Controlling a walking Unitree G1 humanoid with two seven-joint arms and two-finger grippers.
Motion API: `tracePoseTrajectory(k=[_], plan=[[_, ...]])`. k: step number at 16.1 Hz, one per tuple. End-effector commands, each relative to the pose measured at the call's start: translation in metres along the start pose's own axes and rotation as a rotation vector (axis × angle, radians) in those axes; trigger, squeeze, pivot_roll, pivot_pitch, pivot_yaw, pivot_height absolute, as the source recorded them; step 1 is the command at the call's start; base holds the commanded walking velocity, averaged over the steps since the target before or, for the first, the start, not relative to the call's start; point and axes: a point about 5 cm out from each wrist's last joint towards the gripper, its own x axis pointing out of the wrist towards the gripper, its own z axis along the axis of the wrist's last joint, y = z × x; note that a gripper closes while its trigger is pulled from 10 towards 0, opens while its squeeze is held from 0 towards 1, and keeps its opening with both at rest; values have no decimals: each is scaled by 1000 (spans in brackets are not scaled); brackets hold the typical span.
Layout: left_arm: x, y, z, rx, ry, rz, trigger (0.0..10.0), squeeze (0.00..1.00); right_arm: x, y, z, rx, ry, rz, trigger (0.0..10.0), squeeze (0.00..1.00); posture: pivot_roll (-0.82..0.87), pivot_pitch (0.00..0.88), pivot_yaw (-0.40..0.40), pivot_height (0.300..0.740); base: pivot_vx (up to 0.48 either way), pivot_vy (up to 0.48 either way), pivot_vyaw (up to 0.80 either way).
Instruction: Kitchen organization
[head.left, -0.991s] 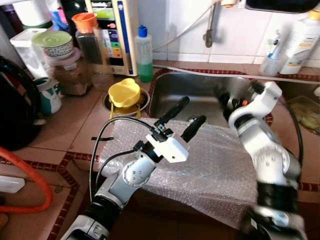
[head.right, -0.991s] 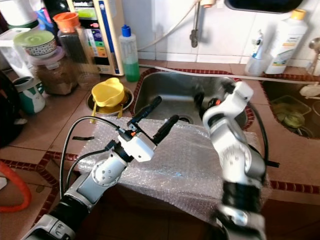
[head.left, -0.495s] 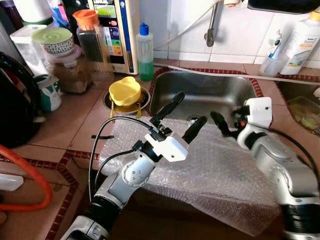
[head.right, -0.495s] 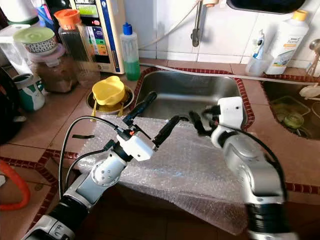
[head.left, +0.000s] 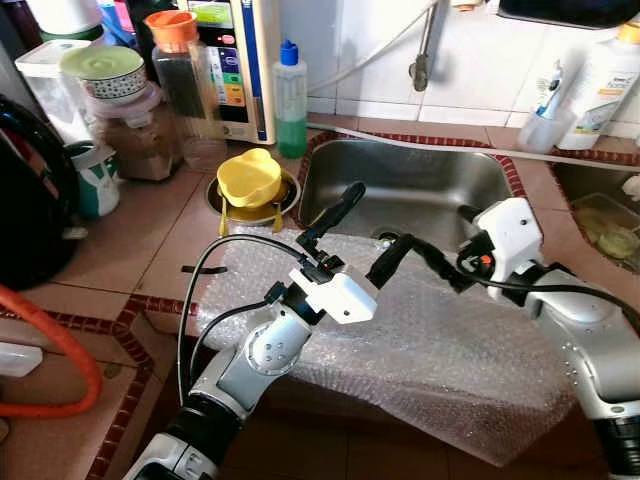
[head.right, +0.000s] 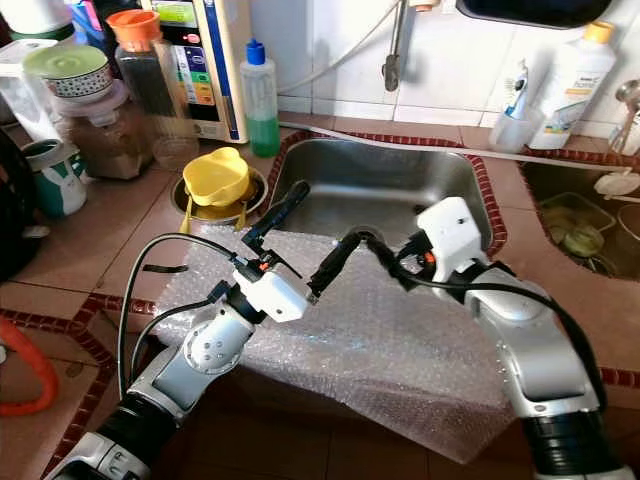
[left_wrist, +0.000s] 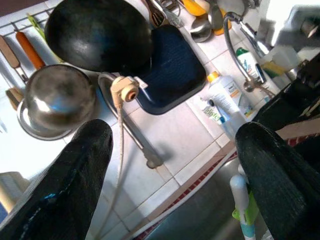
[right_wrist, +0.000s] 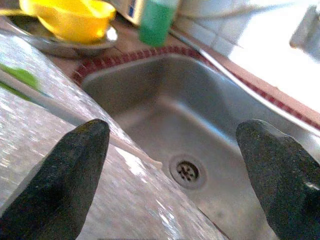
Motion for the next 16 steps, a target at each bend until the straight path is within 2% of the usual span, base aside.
tracePoseTrajectory(k=[1, 3, 4, 5, 16], plan=[[1, 4, 2, 46, -11, 10, 10000, 0, 1, 10, 5, -37, -32, 39, 10000, 0, -143, 53, 0, 740, 0, 0, 0], [1, 6, 3, 64, -14, 20, 10000, 0, 2, 12, 5, -44, -40, 47, 10000, 0, -142, 52, 4, 740, 0, 0, 0], [2, 7, 3, 69, -16, 24, 6667, 0, 2, 13, 5, -44, -48, 45, 10000, 0, -141, 53, 6, 740, 0, 0, 0], [2, 9, 3, 68, -22, 23, 0, 0, 3, 14, 5, -39, -58, 36, 10000, 0, -140, 55, 15, 740, 0, 0, 0], [0, 12, -2, 80, 5, 35, 0, 0, 7, 25, 2, -54, -72, -14, 10000, 0, -138, 63, 26, 740, 0, 0, 0]])
